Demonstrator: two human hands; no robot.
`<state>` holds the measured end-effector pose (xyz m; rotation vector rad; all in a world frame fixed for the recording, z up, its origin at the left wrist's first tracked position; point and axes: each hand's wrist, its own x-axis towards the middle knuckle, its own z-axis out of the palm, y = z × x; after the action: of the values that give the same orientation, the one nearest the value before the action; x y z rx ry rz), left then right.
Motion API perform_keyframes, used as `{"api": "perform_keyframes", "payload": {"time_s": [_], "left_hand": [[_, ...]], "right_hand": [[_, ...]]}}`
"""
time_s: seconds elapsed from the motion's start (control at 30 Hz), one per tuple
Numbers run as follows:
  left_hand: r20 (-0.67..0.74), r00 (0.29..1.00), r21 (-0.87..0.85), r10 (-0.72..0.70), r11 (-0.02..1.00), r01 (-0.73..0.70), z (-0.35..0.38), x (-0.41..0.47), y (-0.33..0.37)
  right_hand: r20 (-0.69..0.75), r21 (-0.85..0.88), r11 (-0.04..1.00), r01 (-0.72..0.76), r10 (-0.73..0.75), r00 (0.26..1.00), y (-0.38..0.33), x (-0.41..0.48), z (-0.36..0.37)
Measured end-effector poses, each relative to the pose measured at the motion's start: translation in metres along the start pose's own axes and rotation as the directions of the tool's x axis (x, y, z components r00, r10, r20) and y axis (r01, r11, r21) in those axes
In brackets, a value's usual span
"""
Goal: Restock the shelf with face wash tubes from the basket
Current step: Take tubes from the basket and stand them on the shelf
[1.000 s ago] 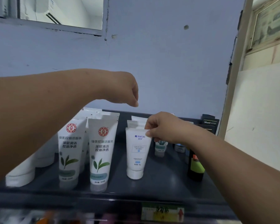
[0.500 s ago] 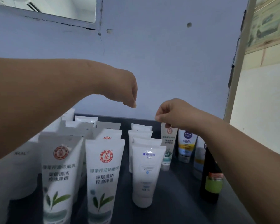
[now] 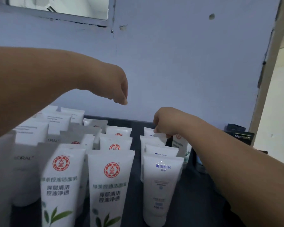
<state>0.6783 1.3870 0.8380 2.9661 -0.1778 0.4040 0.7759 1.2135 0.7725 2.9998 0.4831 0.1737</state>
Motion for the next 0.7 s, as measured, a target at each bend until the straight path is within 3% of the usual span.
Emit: {"api": "perform_keyframes", "payload": {"time_s": [0.13, 0.3, 0.7], "left_hand": [[0.001, 1.0, -0.018, -0.01, 1.0, 0.01, 0.001, 0.002, 0.003], [-0.006, 1.0, -0.008, -0.015, 1.0, 0.015, 0.001, 0.003, 0.006], [0.007, 0.999, -0.011, -0.038, 0.999, 0.038, 0.008, 0.009, -0.002]], "right_hand": [[-0.037, -0.162, 0.986, -0.03, 0.025, 0.999, -0.002, 0.016, 0.007], [0.028, -0.256, 0.967, 0.007, 0.001, 1.0, -0.007, 0.032, 0.016], [-0.052, -0.147, 0.98, 0.131, -0.14, 0.989, -0.01, 0.041, 0.022]]}}
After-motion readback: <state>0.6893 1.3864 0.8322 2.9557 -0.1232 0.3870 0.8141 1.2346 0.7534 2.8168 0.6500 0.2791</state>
